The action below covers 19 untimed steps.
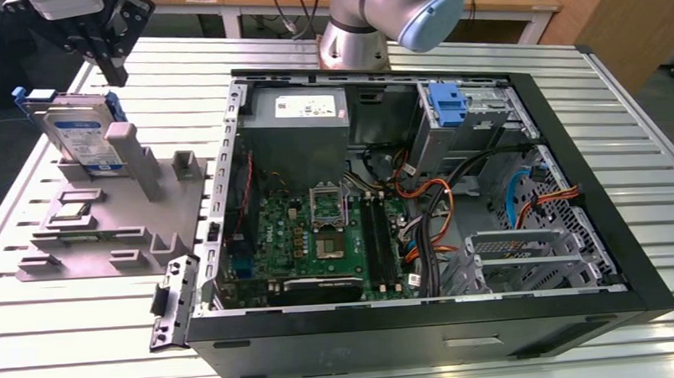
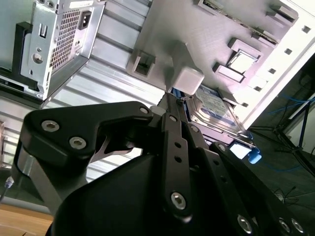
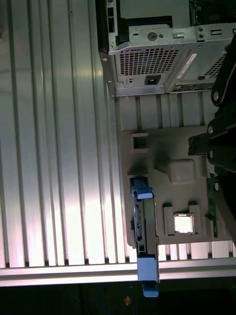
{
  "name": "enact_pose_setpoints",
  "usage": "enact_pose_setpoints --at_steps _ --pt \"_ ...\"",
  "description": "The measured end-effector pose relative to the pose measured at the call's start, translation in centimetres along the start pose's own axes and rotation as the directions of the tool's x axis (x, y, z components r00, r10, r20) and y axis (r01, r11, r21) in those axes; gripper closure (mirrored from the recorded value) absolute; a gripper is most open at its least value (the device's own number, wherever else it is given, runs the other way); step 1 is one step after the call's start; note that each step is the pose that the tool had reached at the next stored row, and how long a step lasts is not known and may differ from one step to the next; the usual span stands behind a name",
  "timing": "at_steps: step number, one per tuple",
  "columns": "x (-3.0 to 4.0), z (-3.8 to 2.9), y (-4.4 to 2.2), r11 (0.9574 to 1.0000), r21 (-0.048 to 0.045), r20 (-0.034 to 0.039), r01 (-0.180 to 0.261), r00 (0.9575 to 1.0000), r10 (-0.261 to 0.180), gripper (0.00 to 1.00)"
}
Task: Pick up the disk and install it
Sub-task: 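Reach for the disk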
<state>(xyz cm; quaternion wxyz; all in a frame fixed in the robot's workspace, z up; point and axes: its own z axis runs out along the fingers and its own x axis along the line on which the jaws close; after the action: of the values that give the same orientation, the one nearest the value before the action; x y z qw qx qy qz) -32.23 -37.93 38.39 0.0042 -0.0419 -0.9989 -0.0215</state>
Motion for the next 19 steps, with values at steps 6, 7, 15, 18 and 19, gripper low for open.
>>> enact_pose_setpoints --at_steps 6,7,15,18,19 --pt "0.88 0.18 1.31 1.0000 0.0000 0.0000 0.000 1.0000 0.000 0.90" --pt "1.16 0.22 1.57 1.0000 -0.0001 0.0002 0.000 1.0000 0.000 0.90" --pt "4.78 0.46 2.18 1.0000 0.0000 0.0001 0.000 1.0000 0.000 0.90" --pt "5.76 0.57 2.36 1.0000 0.0000 0.0001 0.000 1.0000 0.000 0.90" --pt "6.07 0.61 2.44 1.0000 0.0000 0.0001 0.000 1.0000 0.000 0.90"
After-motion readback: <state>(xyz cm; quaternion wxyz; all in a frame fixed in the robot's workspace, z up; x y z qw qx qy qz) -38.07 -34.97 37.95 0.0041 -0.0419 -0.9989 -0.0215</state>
